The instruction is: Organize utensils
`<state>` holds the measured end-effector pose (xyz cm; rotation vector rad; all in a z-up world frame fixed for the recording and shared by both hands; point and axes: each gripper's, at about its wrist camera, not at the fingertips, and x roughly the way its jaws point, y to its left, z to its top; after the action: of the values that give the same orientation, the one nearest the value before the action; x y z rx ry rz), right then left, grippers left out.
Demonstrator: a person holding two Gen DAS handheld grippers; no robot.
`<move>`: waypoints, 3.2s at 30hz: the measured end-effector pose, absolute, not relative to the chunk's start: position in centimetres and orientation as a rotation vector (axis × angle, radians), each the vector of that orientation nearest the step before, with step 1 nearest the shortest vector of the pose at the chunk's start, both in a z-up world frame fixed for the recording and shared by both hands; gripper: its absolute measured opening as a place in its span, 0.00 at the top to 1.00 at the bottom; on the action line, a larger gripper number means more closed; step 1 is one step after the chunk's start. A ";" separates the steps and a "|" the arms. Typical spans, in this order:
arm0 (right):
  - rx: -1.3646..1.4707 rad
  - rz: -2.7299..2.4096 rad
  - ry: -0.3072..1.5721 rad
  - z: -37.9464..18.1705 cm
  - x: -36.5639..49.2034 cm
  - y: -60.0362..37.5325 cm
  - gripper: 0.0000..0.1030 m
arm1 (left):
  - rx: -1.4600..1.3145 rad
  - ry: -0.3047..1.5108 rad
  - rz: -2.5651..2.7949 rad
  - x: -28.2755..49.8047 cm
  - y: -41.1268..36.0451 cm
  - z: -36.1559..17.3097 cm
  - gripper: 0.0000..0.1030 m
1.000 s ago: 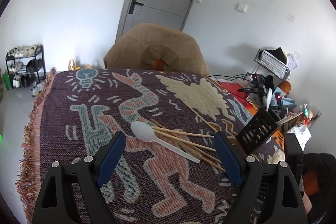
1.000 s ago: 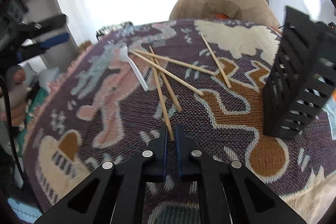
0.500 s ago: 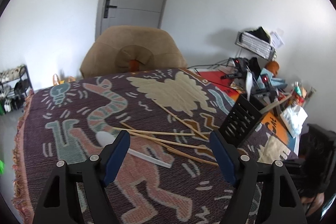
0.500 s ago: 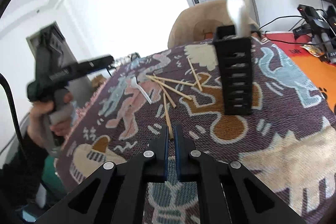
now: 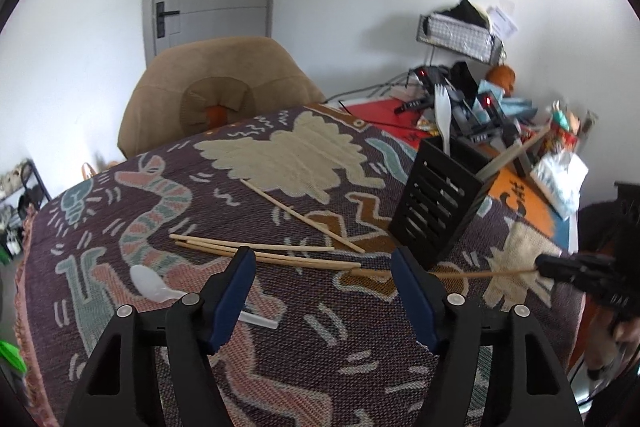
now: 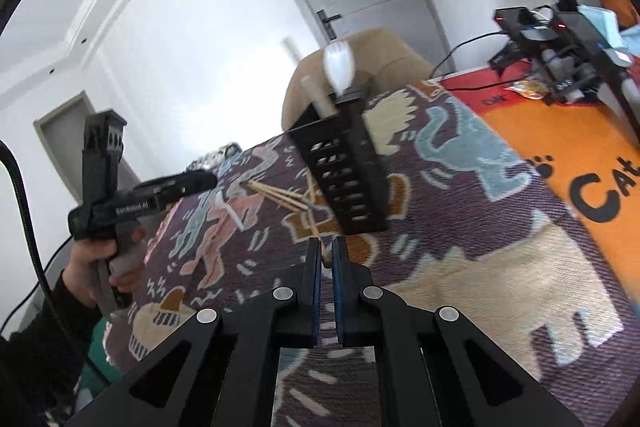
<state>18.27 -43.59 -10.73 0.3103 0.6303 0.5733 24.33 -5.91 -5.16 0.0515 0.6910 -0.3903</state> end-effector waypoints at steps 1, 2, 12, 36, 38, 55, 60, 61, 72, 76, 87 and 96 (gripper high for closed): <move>0.316 0.565 0.627 -10.8 18.3 -44.1 0.93 | 0.065 0.697 -0.391 24.5 -6.2 -5.3 0.32; 0.323 0.557 0.624 -10.9 18.4 -44.6 0.93 | 0.077 0.702 -0.392 24.6 -6.5 -5.4 0.32; 0.370 0.561 0.609 -11.9 18.5 -47.0 0.93 | 0.259 0.760 -0.412 26.2 -10.5 -8.0 0.38; 0.367 0.565 0.641 -13.3 18.2 -48.5 0.93 | 0.466 0.855 -0.523 30.7 -13.5 -13.4 0.67; 0.364 0.562 0.644 -13.3 18.2 -48.4 0.93 | 0.460 0.862 -0.531 30.5 -13.3 -13.5 0.67; 0.325 0.550 0.648 -12.5 17.5 -47.4 0.93 | 0.570 0.908 -0.624 29.2 -12.3 -13.4 0.68; 0.316 0.541 0.652 -12.3 17.4 -47.4 0.93 | 0.630 0.941 -0.703 29.5 -12.0 -13.4 0.68; 0.313 0.539 0.655 -12.3 17.3 -47.3 0.93 | 0.639 0.949 -0.719 29.6 -12.0 -13.4 0.68; 0.279 0.516 0.672 -11.8 17.2 -46.4 0.93 | 0.632 0.982 -0.850 31.9 -12.0 -13.7 0.85; 0.267 0.515 0.673 -11.5 17.1 -46.0 0.93 | 0.589 0.970 -0.842 32.3 -11.9 -13.7 0.88; 0.256 0.530 0.647 -10.3 16.7 -44.7 0.93 | 0.428 0.806 -0.775 31.6 -9.1 -8.6 0.92; 0.251 0.536 0.631 -9.2 16.1 -43.8 0.93 | 0.236 0.661 -0.734 29.3 -5.6 -3.5 0.94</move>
<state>16.13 -43.75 -9.24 0.2507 0.6312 0.5360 29.28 -5.57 -3.50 0.2361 0.6613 -0.7339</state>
